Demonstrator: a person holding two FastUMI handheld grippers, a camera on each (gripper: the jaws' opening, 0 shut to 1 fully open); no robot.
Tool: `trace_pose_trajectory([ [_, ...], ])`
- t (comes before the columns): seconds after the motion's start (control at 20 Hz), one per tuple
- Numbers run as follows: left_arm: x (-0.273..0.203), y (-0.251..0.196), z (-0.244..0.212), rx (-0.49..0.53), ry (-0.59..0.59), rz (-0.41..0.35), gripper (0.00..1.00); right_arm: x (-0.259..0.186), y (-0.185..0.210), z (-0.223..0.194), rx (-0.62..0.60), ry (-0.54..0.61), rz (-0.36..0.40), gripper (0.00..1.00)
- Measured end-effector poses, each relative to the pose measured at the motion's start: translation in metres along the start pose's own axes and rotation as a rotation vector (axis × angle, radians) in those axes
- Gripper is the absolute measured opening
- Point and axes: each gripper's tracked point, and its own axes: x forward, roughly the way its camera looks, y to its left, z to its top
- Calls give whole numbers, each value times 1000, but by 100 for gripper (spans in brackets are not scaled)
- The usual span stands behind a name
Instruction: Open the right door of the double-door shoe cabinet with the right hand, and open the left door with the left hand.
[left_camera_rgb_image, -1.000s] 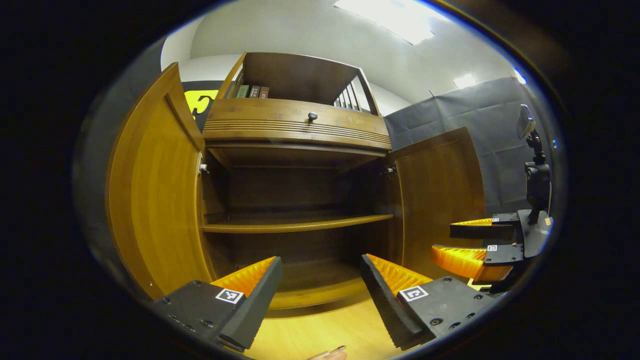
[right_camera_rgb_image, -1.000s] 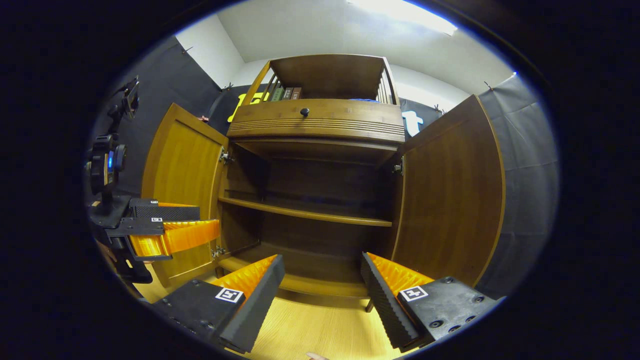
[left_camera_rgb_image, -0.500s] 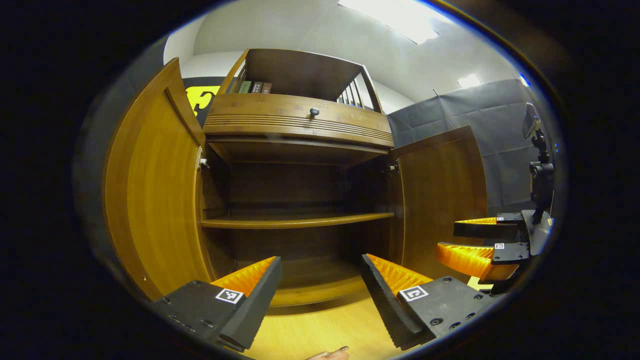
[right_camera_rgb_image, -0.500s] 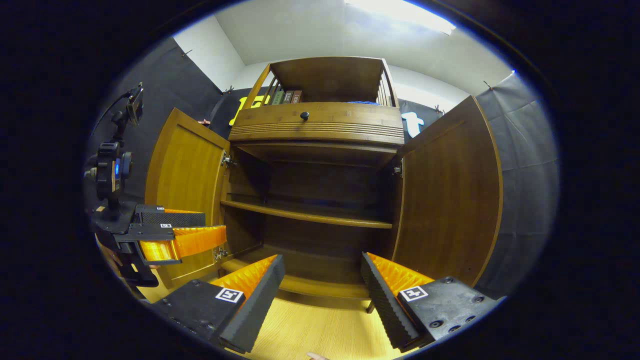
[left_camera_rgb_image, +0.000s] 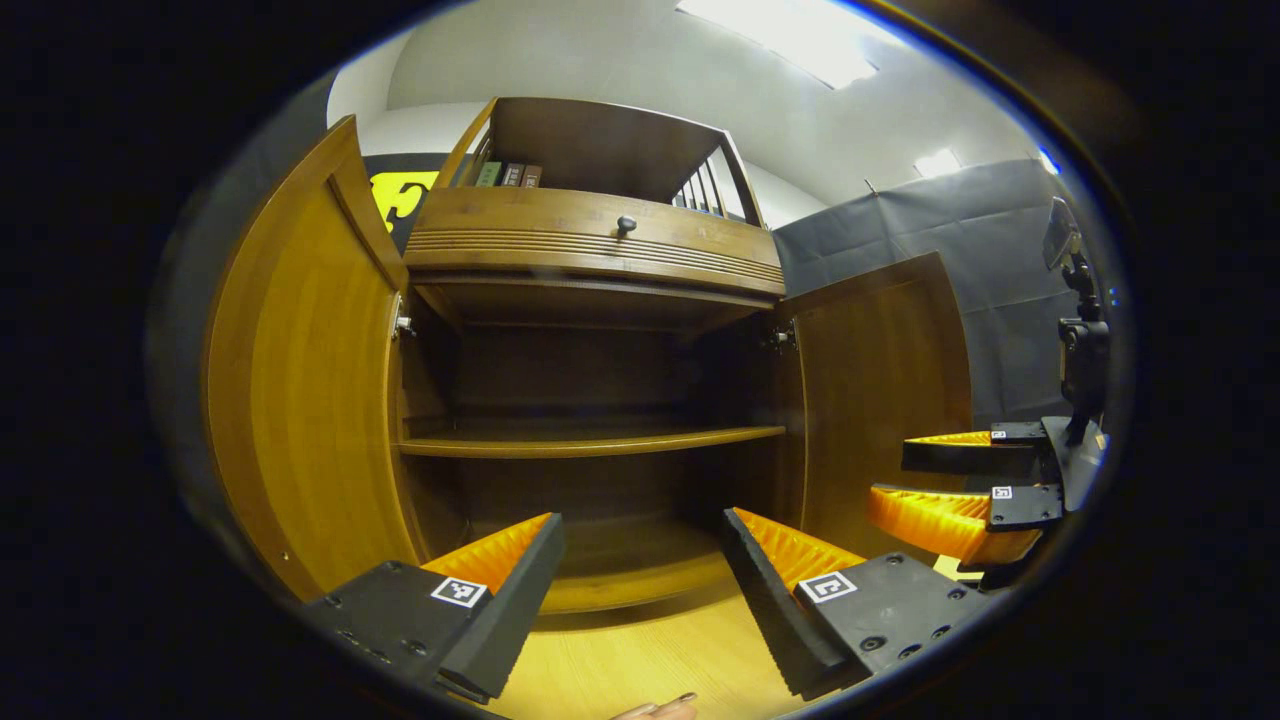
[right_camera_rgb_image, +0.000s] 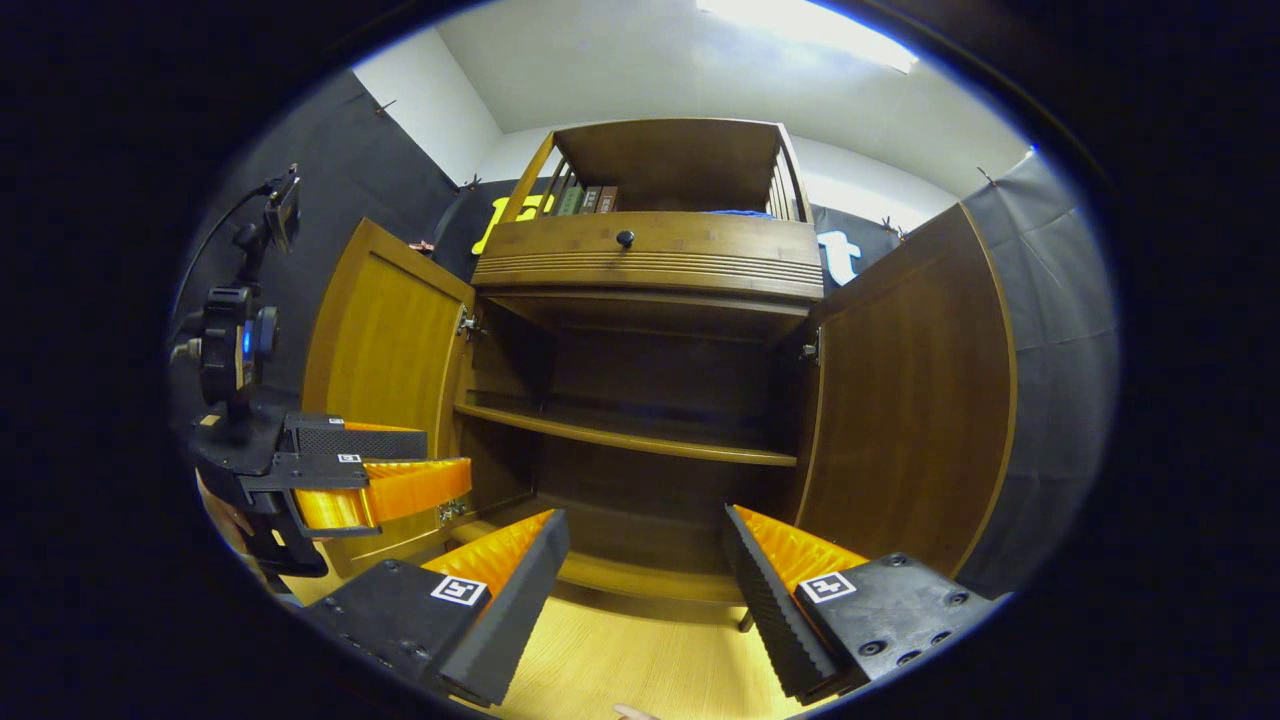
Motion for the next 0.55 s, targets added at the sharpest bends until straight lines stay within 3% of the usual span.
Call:
trace_pose_trajectory([
  [0.55,0,1,3,9,-12,16,97,5,-8,8,38,-21,-19,98],
])
